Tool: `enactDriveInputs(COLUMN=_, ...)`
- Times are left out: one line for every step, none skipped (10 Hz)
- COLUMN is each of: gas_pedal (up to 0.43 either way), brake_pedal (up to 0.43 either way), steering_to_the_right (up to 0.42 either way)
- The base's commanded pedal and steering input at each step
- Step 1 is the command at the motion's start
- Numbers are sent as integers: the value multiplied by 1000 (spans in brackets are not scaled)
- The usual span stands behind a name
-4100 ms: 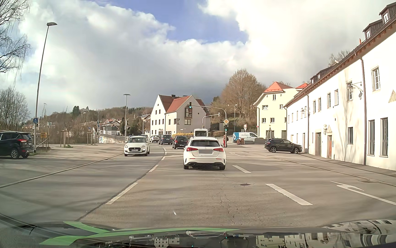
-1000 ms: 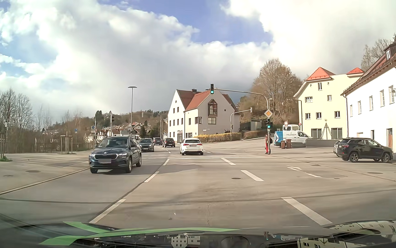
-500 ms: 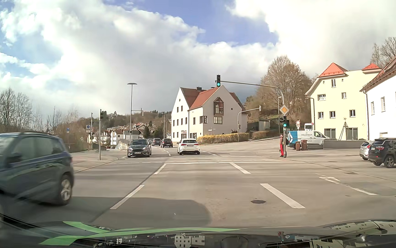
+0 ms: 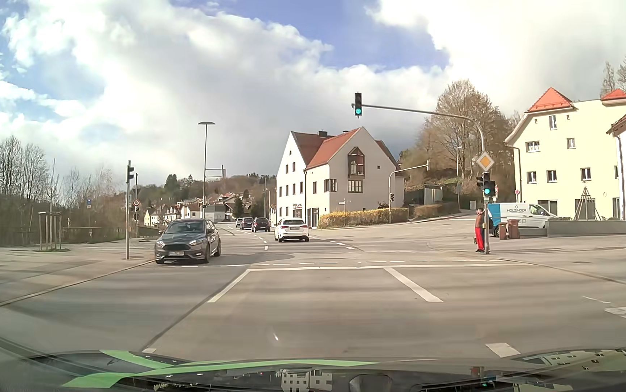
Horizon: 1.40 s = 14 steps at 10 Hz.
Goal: Follow the waypoints while adhering to traffic rules and regulations
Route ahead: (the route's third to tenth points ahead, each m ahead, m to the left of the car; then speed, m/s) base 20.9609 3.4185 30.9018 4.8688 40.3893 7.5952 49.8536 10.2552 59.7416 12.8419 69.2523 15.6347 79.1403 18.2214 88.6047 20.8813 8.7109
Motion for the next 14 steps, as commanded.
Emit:
enactDriveInputs(gas_pedal=240, brake_pedal=0, steering_to_the_right=-34)
enactDriveInputs(gas_pedal=240, brake_pedal=0, steering_to_the_right=-35)
enactDriveInputs(gas_pedal=240, brake_pedal=0, steering_to_the_right=-36)
enactDriveInputs(gas_pedal=240, brake_pedal=0, steering_to_the_right=-36)
enactDriveInputs(gas_pedal=240, brake_pedal=0, steering_to_the_right=-37)
enactDriveInputs(gas_pedal=220, brake_pedal=0, steering_to_the_right=-37)
enactDriveInputs(gas_pedal=209, brake_pedal=0, steering_to_the_right=-37)
enactDriveInputs(gas_pedal=209, brake_pedal=0, steering_to_the_right=-37)
enactDriveInputs(gas_pedal=197, brake_pedal=0, steering_to_the_right=-37)
enactDriveInputs(gas_pedal=138, brake_pedal=0, steering_to_the_right=-37)
enactDriveInputs(gas_pedal=130, brake_pedal=0, steering_to_the_right=-37)
enactDriveInputs(gas_pedal=130, brake_pedal=0, steering_to_the_right=-37)
enactDriveInputs(gas_pedal=130, brake_pedal=0, steering_to_the_right=-39)
enactDriveInputs(gas_pedal=130, brake_pedal=0, steering_to_the_right=-39)
